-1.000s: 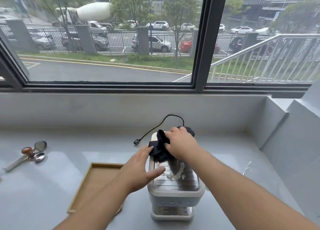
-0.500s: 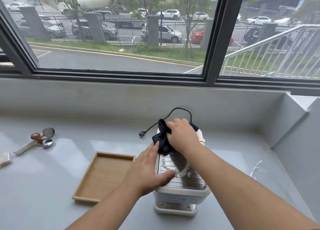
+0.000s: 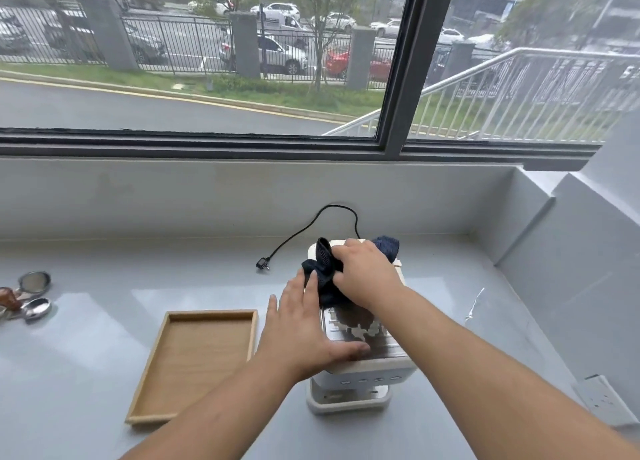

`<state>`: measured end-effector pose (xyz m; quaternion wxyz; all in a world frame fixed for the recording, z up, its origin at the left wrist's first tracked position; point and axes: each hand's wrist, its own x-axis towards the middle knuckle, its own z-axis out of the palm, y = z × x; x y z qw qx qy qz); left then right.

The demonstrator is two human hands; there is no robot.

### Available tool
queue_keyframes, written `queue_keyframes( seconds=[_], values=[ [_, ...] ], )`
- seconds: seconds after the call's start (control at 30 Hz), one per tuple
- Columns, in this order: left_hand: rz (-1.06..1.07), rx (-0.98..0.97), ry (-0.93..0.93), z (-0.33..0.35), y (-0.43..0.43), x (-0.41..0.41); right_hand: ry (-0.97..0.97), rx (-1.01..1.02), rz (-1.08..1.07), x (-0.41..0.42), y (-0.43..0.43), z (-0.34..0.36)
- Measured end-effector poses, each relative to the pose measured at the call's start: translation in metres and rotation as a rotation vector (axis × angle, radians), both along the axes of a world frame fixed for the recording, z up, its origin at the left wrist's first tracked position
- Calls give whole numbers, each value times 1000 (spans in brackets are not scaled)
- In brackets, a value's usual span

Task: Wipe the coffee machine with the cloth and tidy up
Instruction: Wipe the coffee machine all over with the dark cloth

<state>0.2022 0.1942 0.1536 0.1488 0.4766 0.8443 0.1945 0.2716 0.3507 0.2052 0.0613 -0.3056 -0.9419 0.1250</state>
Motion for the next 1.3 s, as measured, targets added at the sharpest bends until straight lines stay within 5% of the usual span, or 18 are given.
queue_keyframes(
  seconds=[0.7,1.3],
  values=[
    [-291,-117,215,12,34,-4,-5,-37,211,116,-15,-15],
    [-258,-93,116,4,26,-6,71,69,-123,40,34,-6]
  ],
)
